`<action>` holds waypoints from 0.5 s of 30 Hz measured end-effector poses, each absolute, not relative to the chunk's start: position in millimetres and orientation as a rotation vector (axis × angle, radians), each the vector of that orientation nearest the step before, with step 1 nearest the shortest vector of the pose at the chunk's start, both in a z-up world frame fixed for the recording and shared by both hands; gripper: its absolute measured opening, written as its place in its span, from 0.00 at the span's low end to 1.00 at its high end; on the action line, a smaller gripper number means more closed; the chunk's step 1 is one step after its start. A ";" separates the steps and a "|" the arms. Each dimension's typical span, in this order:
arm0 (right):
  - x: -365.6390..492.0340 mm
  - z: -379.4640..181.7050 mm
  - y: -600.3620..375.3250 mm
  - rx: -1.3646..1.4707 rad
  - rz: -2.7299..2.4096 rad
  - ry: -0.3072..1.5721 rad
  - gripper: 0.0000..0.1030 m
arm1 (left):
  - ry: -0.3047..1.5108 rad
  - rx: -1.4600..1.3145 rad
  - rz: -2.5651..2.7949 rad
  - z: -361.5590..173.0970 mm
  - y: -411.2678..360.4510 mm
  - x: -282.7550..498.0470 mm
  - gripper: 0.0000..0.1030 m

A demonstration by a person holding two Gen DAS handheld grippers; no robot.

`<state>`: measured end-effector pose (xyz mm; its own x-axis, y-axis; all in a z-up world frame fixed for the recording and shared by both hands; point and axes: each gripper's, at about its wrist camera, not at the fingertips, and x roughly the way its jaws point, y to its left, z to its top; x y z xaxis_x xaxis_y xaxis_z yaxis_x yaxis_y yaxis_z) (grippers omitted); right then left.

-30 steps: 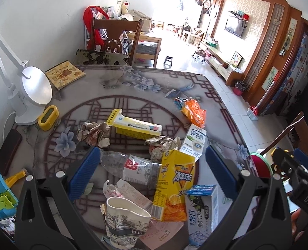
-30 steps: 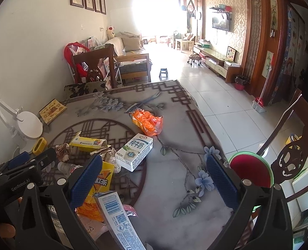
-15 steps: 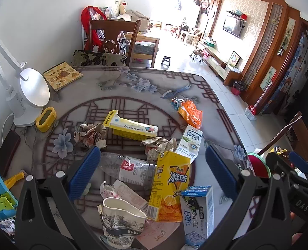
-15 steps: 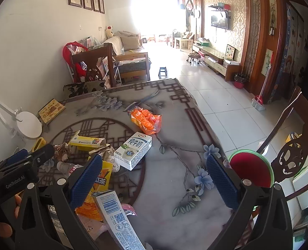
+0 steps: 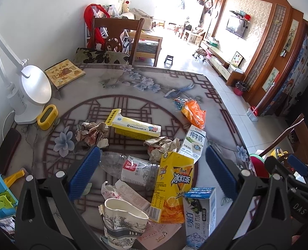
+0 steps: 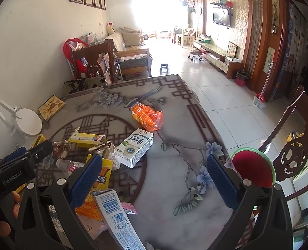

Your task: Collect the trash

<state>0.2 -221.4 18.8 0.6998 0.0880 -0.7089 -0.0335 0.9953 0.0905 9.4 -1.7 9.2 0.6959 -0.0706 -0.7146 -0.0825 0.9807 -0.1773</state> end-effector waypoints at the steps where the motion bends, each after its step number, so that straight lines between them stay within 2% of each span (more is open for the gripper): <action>1: 0.3 18.6 -221.4 0.073 0.068 0.794 0.94 | 0.805 -0.204 0.009 8.0 -1.2 9.7 0.96; 15: 1.7 9.1 -223.1 0.078 0.072 0.826 0.94 | 0.793 -0.199 0.025 -0.1 4.0 8.9 0.96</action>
<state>1.7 -223.1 9.1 0.6760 0.0943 -0.7308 -0.0334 0.9947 0.0975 8.9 4.0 -0.1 0.7027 -0.0525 -0.7096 -0.0965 0.9810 -0.1681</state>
